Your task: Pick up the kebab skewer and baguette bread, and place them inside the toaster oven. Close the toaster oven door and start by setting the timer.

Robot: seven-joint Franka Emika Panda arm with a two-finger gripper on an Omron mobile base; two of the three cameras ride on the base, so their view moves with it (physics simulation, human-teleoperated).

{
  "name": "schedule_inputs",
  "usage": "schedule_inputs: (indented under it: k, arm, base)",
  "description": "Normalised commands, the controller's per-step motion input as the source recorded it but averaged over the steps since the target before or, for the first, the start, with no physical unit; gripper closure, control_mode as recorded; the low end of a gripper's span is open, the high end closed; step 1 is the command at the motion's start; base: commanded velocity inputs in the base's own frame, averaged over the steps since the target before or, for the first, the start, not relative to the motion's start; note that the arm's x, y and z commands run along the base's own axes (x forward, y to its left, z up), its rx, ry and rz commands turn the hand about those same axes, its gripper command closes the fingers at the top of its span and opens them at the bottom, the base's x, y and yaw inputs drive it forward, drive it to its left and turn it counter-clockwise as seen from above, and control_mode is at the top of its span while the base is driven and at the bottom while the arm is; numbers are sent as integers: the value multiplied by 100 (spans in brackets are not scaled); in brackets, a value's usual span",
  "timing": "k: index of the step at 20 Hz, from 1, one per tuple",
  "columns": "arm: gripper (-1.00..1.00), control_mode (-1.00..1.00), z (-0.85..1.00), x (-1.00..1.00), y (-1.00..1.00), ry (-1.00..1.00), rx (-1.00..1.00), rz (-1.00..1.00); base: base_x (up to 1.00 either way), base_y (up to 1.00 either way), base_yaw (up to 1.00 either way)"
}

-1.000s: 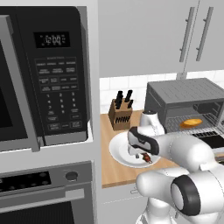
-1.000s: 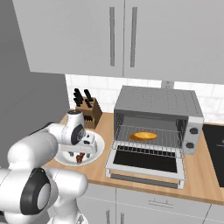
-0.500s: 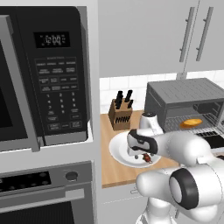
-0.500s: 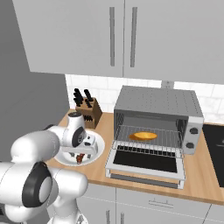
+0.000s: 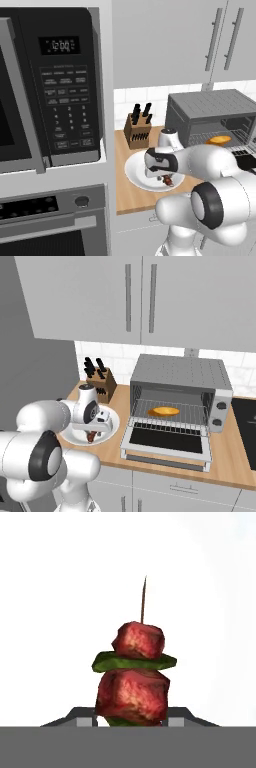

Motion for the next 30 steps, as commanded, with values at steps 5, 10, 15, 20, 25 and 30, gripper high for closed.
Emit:
schedule_inputs:
  k: [5,10,15,20,25,30]
  arm:
    - [100,-100,-8,0,0,0,0,0]
    - [100,-100,0,-4,1,1,0,0]
    - [100,-100,31,1,-3,1,1,-6]
    - [100,-100,86,0,-16,0,7,-15]
    - [100,-100,83,-6,-19,0,9,-5]
    - [100,-100,75,-35,-31,-5,7,-24]
  base:
    - [0,0,0]
    - [0,0,0]
    - [0,0,0]
    - [0,0,0]
    - [0,0,0]
    - [0,0,0]
